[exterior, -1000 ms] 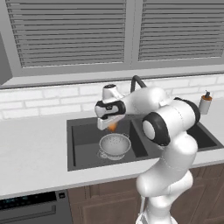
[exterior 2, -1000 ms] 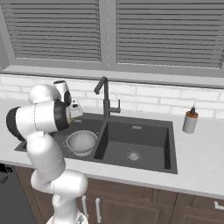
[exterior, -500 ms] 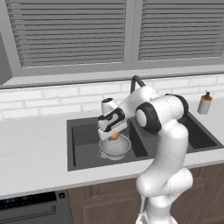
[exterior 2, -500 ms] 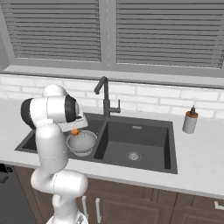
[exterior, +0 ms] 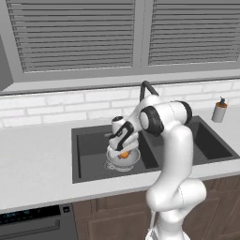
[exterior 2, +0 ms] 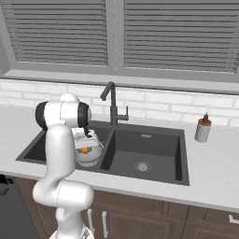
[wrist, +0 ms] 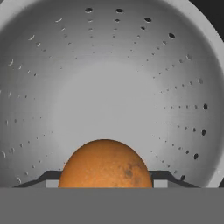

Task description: Put the colander in the sink, put the tangerine in the colander, and turn on the sink faucet and pour water over the colander.

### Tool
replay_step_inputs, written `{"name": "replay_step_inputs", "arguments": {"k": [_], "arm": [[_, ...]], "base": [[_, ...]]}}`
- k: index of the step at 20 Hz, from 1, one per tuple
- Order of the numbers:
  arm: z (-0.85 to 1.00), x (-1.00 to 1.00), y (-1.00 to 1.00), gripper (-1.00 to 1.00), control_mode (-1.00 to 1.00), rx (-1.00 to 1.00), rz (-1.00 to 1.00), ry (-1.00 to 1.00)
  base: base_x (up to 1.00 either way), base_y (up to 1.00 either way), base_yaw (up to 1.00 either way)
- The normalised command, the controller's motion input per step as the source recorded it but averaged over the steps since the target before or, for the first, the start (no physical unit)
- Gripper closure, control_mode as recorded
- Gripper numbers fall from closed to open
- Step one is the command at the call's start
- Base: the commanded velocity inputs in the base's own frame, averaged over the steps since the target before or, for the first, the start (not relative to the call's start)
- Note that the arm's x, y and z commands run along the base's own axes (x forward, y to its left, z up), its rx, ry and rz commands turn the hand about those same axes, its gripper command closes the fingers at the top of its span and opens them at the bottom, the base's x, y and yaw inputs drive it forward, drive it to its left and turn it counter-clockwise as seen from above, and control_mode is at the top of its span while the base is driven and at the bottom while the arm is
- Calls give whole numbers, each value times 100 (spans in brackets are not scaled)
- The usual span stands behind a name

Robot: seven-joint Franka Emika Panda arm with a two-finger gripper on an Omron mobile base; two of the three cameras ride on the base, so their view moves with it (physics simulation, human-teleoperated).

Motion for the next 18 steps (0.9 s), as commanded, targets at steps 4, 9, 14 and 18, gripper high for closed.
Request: {"name": "replay_step_inputs", "arguments": {"k": [4, 9, 14, 18], "arm": [[-35, 19, 0, 100, -100, 0, -9, 2], [-38, 26, 0, -100, -100, 0, -9, 2], [-41, 29, 0, -100, -100, 0, -8, 1], [-12, 12, -10, -100, -100, 0, -6, 0]], "base": [[0, 0, 0], [0, 0, 0], [0, 0, 0], [0, 0, 0]]}}
